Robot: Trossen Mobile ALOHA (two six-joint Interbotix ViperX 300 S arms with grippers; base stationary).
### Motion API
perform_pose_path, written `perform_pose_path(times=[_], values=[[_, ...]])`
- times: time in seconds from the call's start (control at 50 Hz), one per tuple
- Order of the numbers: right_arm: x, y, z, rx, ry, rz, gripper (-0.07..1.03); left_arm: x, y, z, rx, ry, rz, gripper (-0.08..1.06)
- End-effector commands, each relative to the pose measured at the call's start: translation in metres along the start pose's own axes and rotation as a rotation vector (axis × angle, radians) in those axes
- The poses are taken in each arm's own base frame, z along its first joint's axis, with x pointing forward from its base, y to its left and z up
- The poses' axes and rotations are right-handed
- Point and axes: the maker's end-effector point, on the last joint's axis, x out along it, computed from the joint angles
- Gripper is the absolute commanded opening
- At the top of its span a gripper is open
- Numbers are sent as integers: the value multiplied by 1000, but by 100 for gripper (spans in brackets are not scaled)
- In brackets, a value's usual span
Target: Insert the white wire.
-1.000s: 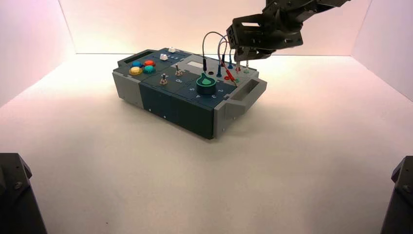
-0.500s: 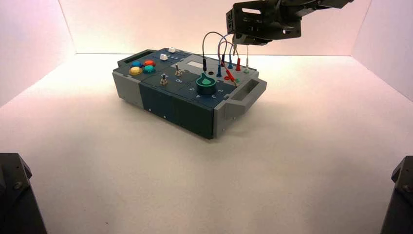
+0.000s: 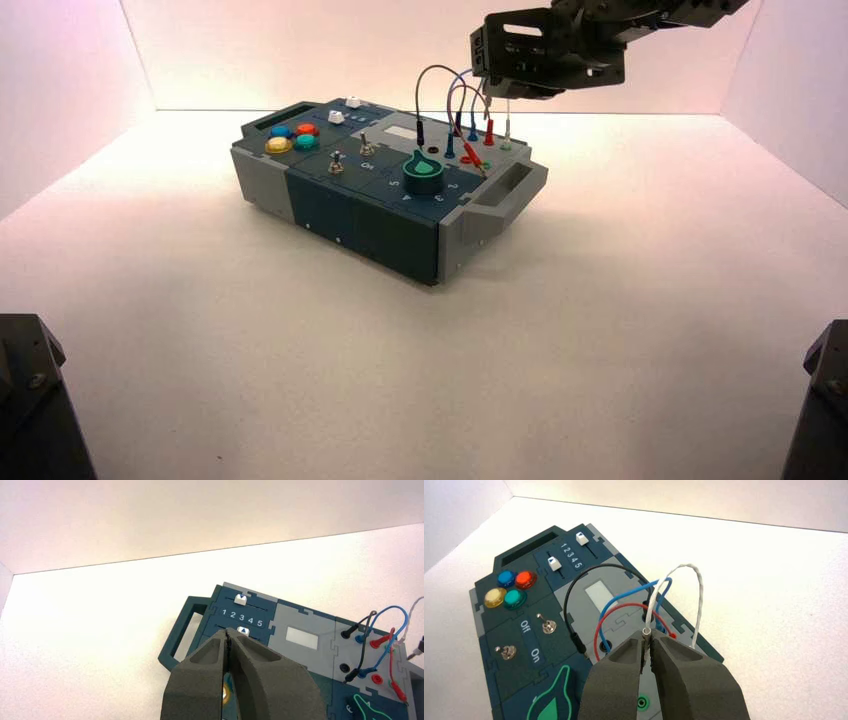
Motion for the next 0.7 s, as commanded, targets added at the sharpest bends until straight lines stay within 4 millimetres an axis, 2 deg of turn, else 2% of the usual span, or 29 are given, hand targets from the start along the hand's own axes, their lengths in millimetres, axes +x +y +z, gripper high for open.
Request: perform_pose_path(times=[0.02,0.2,0.7], values=[[-9,2,10,19,-38,9,-2,-7,4,18,-4,-56,11,-3],[-9,5,3,22,-21,13,-2,-8,4,19,-4,-59,11,-3],[9,6,-11,-1,28,9,-2,-7,4,18,-5,-57,11,-3]])
